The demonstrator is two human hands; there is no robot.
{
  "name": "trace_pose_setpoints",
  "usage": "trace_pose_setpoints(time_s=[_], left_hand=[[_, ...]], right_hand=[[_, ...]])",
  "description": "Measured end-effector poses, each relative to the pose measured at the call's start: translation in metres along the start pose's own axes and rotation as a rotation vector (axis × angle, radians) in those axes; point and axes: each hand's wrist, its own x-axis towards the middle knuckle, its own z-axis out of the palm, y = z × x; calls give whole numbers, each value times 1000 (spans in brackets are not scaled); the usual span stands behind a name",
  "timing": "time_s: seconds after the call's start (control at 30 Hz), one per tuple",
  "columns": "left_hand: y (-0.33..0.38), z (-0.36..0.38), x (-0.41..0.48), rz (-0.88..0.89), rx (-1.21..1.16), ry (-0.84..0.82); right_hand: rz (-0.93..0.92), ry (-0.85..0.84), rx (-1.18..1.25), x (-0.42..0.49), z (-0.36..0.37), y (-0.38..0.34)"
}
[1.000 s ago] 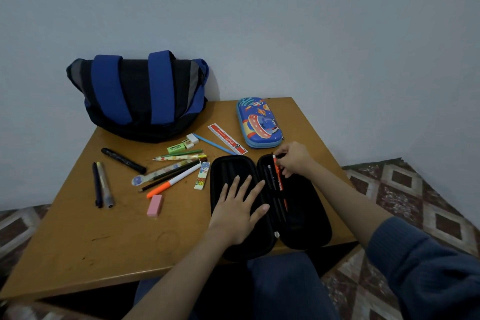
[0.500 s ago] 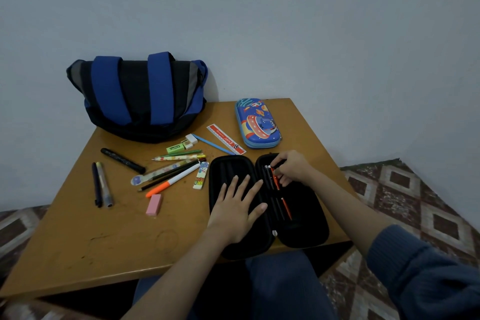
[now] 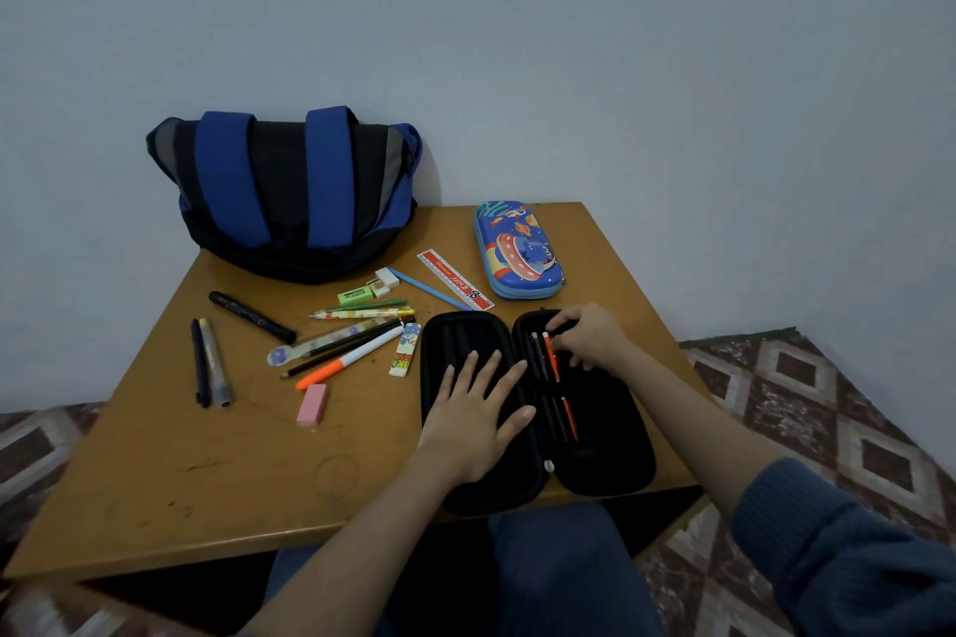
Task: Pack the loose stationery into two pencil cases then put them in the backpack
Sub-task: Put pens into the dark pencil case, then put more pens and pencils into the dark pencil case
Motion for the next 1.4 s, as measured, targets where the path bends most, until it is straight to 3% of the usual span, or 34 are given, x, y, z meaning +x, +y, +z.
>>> trace_pose_setpoints(time_s=[0.17, 0.27, 0.5, 0.67, 0.77, 1.07, 1.4], left_hand=[[-9, -15, -8, -96, -335, 253], [-46, -25, -23, -204, -369, 366], [-164, -39, -90, -621, -221, 436], [-229, -42, -140, -814, -153, 350], [-237, -31, -150, -818, -119, 277], [-236, -23, -153, -796, -86, 346], [-233, -26, -152, -756, -55, 343]], right_hand=[[-142, 125, 1, 2, -1, -12], [-223, 120, 23, -4, 6, -32], [-373, -17, 87, -26, 45, -85], [-454, -108, 48, -32, 81, -118], [-486, -149, 52, -34, 103, -137], [-563, -196, -48, -36, 176, -179], [-505, -192, -69, -31, 235, -220]])
